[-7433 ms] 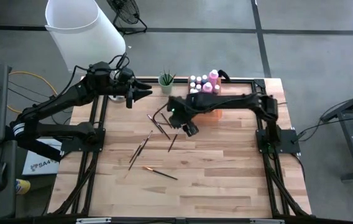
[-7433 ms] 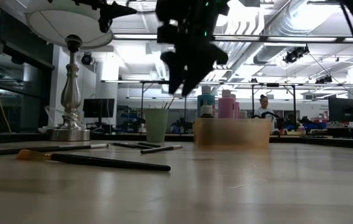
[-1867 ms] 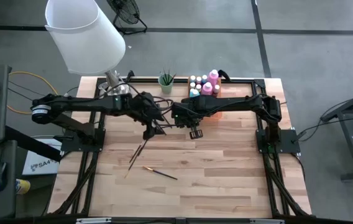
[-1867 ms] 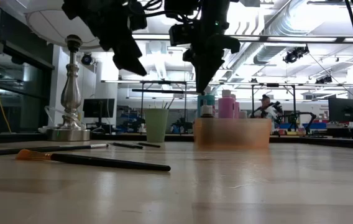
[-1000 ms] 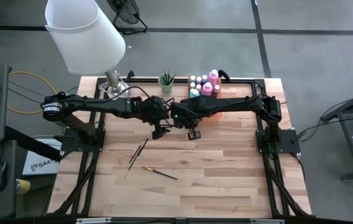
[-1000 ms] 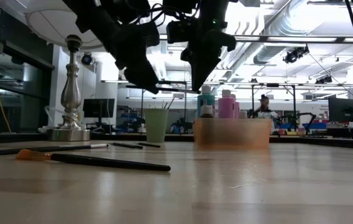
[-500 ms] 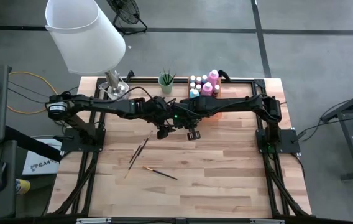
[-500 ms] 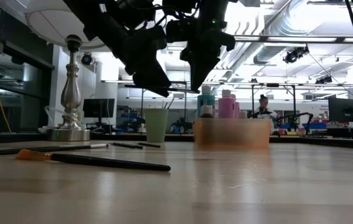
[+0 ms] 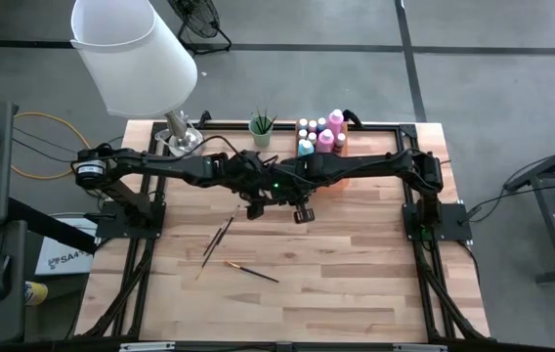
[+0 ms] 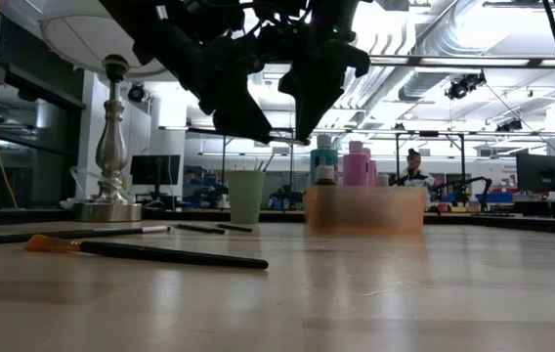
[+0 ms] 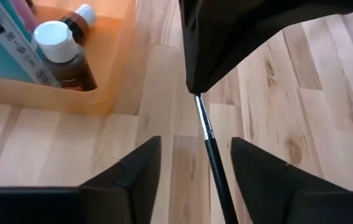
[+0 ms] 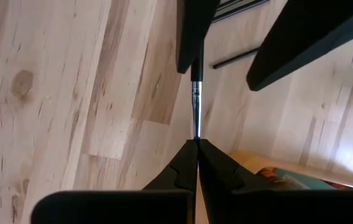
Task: Pick & Place Paint Supplies
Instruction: Put the black paint brush into the green cup
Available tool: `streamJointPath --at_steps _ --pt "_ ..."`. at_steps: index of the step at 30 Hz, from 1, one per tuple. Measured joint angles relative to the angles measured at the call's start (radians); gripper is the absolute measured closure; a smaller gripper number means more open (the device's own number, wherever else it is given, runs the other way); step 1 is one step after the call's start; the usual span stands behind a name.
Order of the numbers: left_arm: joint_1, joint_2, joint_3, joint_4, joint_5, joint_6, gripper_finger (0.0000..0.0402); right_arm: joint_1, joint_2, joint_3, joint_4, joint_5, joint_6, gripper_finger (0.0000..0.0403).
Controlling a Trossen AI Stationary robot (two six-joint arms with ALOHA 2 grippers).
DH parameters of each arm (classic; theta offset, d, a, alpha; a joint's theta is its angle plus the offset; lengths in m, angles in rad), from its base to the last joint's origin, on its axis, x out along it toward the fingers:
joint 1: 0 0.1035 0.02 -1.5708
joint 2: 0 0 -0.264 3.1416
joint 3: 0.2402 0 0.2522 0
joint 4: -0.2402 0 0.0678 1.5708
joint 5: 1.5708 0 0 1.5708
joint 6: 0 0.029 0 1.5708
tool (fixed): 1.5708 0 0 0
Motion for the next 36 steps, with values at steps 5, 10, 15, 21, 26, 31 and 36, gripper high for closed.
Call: streamJointPath --at_steps 5,10,15,21,26,31,36 --pt "0.0 -0.001 0.0 -0.012 0.012 0.001 0.0239 0.005 0.0 0.0 0.001 0.006 0.0 0.0399" --pt "0.0 -0.001 0.0 -0.018 0.03 0.017 0.024 0.005 -0.002 0.0 0.001 0.006 -0.006 0.0399" --pt "0.0 -0.001 0.0 -0.033 0.064 0.028 0.0234 0.005 -0.002 0.0 0.0 0.005 -0.015 0.0399" --pt "0.0 -0.001 0.0 -0.071 0.083 0.074 0.0211 0.005 -0.002 0.0 -0.002 0.007 -0.03 0.0399" --pt "-0.001 -0.001 0.0 -0.063 0.066 0.085 0.0206 0.008 -0.005 0.0 -0.001 0.012 -0.031 0.0399" --pt "-0.001 -0.001 0.0 -0.063 0.062 0.107 0.0206 0.009 -0.005 0.0 -0.001 0.009 -0.036 0.0399" --pt "-0.001 -0.001 0.0 -0.061 0.031 0.106 0.0235 0.009 -0.005 0.0 -0.001 0.006 -0.038 0.0399"
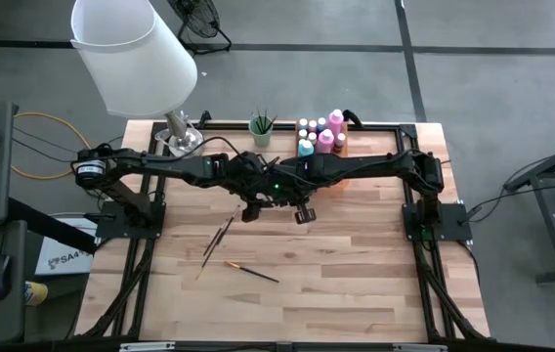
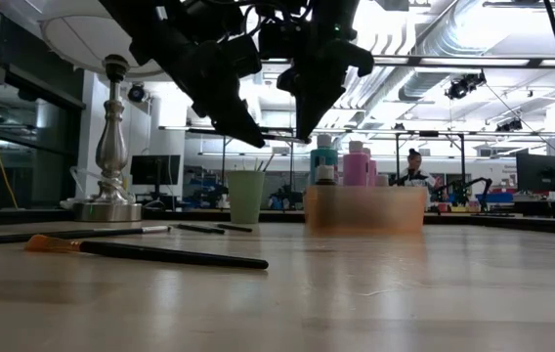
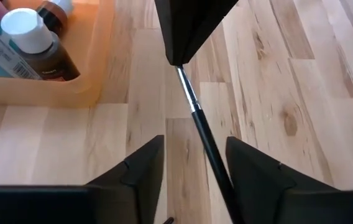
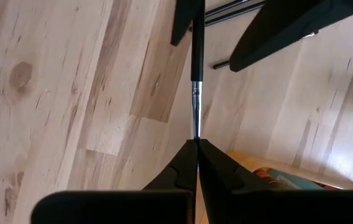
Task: Pick & Place Paint Supplies
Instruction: Put the black paint brush into the green cup
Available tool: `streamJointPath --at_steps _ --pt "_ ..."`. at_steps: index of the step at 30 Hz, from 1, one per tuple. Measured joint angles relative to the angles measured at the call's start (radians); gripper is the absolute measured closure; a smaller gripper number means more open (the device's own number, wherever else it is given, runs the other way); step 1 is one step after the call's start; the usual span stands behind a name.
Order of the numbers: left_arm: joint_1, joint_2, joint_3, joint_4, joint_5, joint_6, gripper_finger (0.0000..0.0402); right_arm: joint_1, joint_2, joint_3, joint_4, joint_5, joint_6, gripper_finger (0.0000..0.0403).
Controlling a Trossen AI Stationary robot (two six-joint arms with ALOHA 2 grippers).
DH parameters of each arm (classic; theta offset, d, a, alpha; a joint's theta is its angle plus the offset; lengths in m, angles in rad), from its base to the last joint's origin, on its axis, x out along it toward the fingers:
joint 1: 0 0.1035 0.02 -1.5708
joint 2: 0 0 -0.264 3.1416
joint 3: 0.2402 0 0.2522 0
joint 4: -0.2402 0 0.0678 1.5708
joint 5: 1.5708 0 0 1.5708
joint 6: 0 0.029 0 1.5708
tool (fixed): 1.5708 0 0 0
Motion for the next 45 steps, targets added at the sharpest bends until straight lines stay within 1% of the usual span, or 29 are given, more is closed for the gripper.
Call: streamJointPath --at_steps 6,9,14,20,28,31,34,38,43,45 --pt "0.0 0.0 0.0 0.001 0.009 -0.001 0.0299 0.001 0.0 0.0 0.0 0.0 -0.004 0.0399" --pt "0.0 0.0 0.0 0.001 0.015 -0.001 0.0317 0.002 0.0 0.0 0.0 0.0 -0.004 0.0399" --pt "0.0 0.0 0.0 -0.001 0.017 -0.001 0.0334 0.004 0.0 0.0 0.0 0.0 -0.004 0.0399" --pt "0.002 0.0 0.001 -0.009 0.019 -0.004 0.0389 0.006 0.0 0.0 -0.002 -0.011 -0.003 0.0399" --pt "0.002 0.0 0.001 -0.01 0.028 -0.004 0.0395 0.007 0.0 0.0 -0.002 -0.006 -0.001 0.04" --pt "0.002 0.0 0.0 -0.01 0.028 -0.004 0.0396 0.007 -0.003 0.0 -0.003 -0.007 0.038 0.0398" --pt "0.002 0.0 0.002 -0.006 0.039 -0.005 0.0396 0.007 -0.022 0.0 -0.001 0.004 0.064 0.0384" --pt "-0.001 -0.001 0.007 0.036 0.015 -0.019 0.0396 0.001 -0.084 0.0 -0.007 0.023 0.141 0.0346" --pt "0.0 -0.01 0.005 0.133 -0.086 -0.042 0.0396 -0.005 -0.133 -0.002 -0.045 0.064 0.237 0.0288" --pt "0.003 -0.007 -0.003 0.156 -0.14 -0.063 0.0396 -0.003 -0.198 -0.002 -0.057 0.078 0.266 0.027"
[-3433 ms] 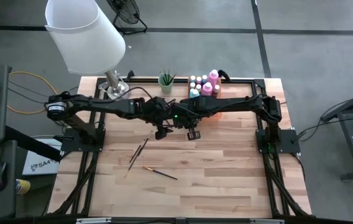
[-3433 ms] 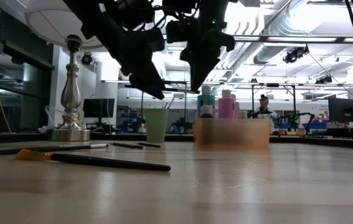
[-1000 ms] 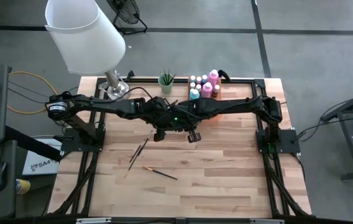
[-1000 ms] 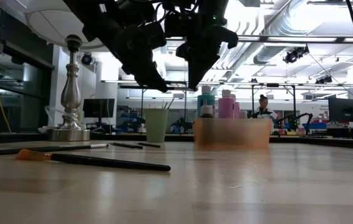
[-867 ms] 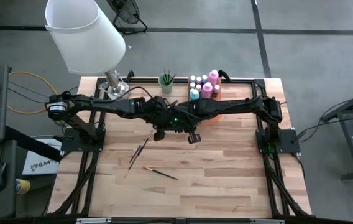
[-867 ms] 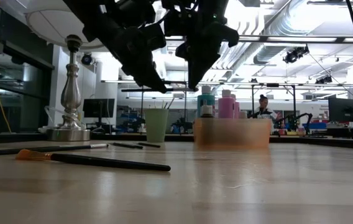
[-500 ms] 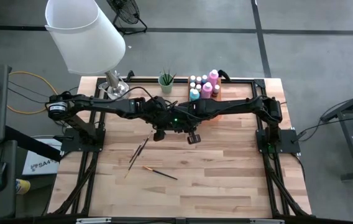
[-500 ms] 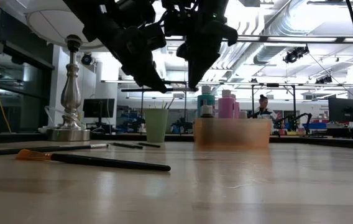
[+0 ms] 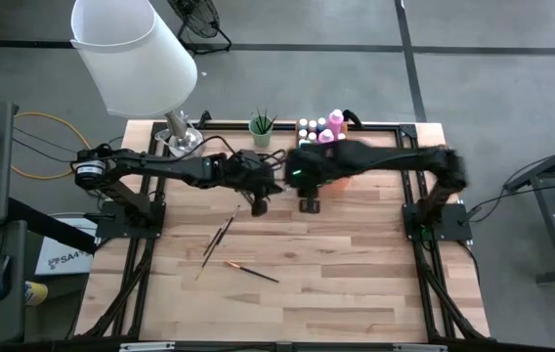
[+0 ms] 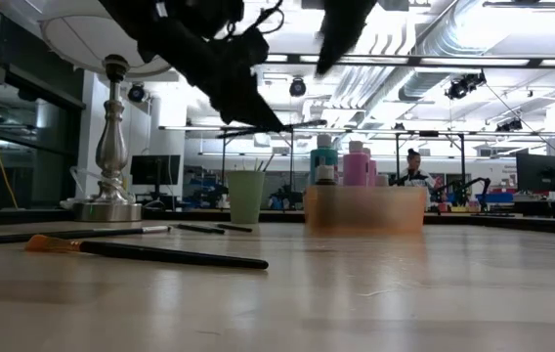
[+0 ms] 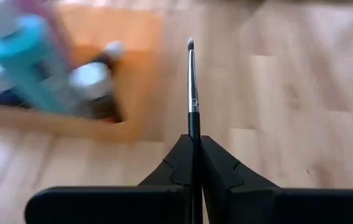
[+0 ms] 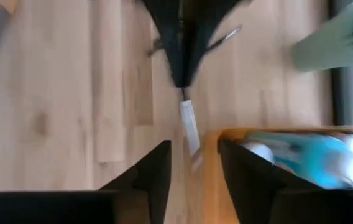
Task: Pick & Place Paint Supplies
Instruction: Put the black paint brush into the green cup
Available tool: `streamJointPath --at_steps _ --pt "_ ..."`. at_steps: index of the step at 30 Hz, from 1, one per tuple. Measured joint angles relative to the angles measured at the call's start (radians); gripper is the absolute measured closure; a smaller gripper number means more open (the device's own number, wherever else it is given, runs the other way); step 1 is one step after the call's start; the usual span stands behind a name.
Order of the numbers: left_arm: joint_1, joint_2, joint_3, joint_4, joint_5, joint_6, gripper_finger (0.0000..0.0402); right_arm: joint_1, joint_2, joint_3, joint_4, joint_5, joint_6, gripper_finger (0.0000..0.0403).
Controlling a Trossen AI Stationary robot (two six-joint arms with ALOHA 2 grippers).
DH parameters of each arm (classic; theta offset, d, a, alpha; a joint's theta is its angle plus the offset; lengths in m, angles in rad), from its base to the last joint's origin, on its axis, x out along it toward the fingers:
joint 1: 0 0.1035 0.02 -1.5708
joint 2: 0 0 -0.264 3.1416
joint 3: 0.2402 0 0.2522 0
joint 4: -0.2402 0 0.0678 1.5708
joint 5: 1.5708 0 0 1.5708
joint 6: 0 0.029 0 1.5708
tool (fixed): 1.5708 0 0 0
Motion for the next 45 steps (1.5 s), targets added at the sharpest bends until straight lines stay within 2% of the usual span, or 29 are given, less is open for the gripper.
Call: streamJointPath --at_steps 5,11,15,23,27,30,37,45 --pt "0.0 -0.002 0.003 0.091 -0.144 -0.032 0.0396 0.018 -0.114 0.008 -0.017 0.053 0.077 0.0246" --pt "0.0 -0.001 -0.001 0.222 -0.272 -0.051 0.0396 0.032 -0.248 0.002 -0.028 0.101 0.15 0.0252" --pt "0.014 -0.001 -0.058 0.382 -0.371 -0.092 0.0396 0.03 -0.314 -0.045 -0.056 0.11 0.196 0.0253" --pt "0.099 -0.001 -0.238 0.815 -0.473 -0.202 0.0396 0.051 -0.461 -0.158 -0.045 0.172 0.285 0.0254" --pt "0.159 -0.001 -0.299 0.995 -0.496 -0.21 0.0396 0.073 -0.493 -0.203 -0.036 0.205 0.324 0.0254" --pt "0.213 -0.001 -0.311 1.034 -0.494 -0.232 0.0396 0.083 -0.515 -0.213 -0.031 0.229 0.341 0.0254" --pt "0.349 0.074 -0.312 1.119 -0.376 -0.315 0.0398 0.082 -0.5 -0.218 0.019 0.27 0.349 0.0254" --pt "0.408 0.218 -0.307 1.308 -0.315 -0.359 0.0398 0.081 -0.494 -0.216 0.037 0.292 0.364 0.0254"
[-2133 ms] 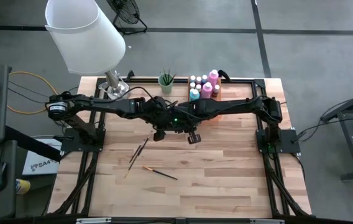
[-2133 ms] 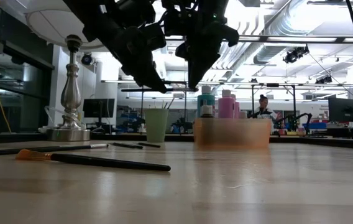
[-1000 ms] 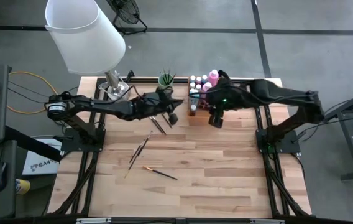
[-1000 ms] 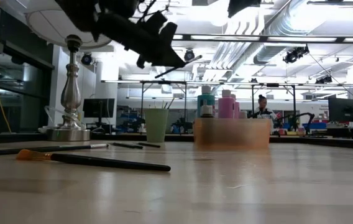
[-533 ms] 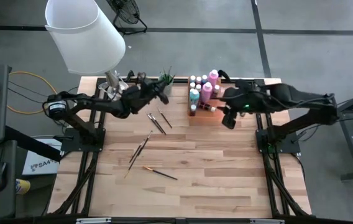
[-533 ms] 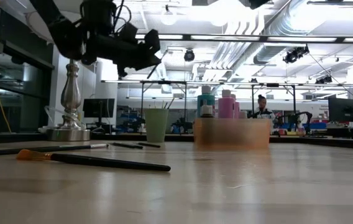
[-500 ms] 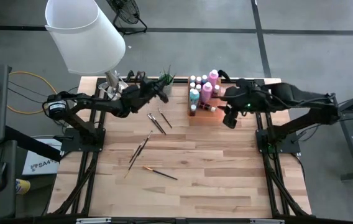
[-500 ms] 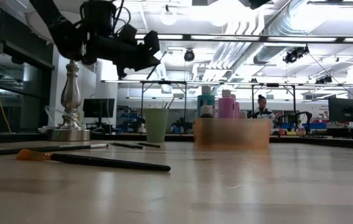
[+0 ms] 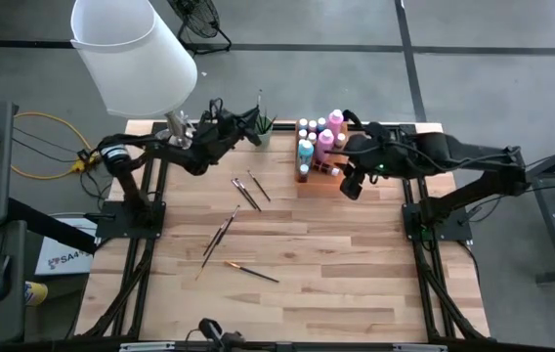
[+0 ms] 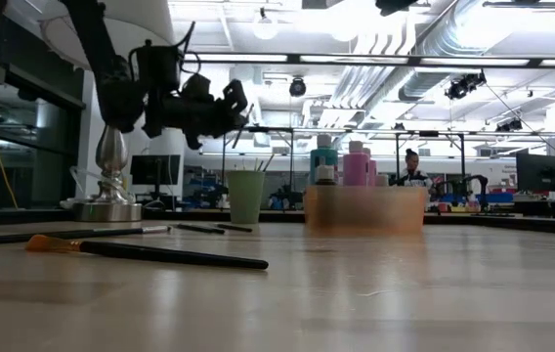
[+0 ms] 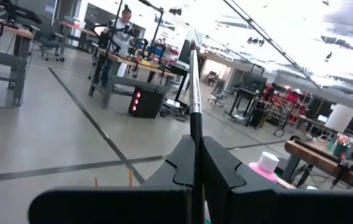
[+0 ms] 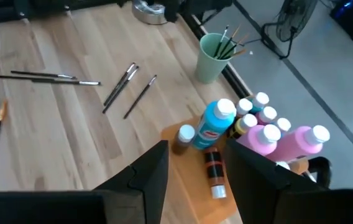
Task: Pick & Place Paint Supplies
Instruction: Put the black paint brush into the green cup
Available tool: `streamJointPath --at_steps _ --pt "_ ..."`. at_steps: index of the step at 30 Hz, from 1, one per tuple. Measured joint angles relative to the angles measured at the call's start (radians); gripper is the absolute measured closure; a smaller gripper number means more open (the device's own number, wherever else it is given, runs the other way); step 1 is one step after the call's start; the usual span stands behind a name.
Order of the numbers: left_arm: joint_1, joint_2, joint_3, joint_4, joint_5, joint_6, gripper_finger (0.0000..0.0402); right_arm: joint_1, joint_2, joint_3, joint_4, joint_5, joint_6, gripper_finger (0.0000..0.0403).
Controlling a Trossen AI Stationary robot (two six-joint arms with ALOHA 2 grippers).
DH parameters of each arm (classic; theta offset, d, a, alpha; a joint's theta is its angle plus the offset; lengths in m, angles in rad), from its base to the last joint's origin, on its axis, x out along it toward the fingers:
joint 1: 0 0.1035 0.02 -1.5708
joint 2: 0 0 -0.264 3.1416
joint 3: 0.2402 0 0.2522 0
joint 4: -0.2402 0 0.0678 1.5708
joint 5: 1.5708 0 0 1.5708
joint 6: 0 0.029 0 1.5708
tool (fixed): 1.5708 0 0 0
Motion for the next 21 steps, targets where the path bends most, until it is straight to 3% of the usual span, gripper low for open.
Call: streamJointPath --at_steps 10,21 --pt "-0.002 0.124 0.131 0.002 0.004 -0.001 0.0398 0.0 0.0 0.0 0.0 0.023 0.024 0.0254" --pt "0.003 0.138 0.165 -0.109 -0.065 0.061 0.0398 0.0 0.0 0.0 0.0 0.031 0.029 0.0254"
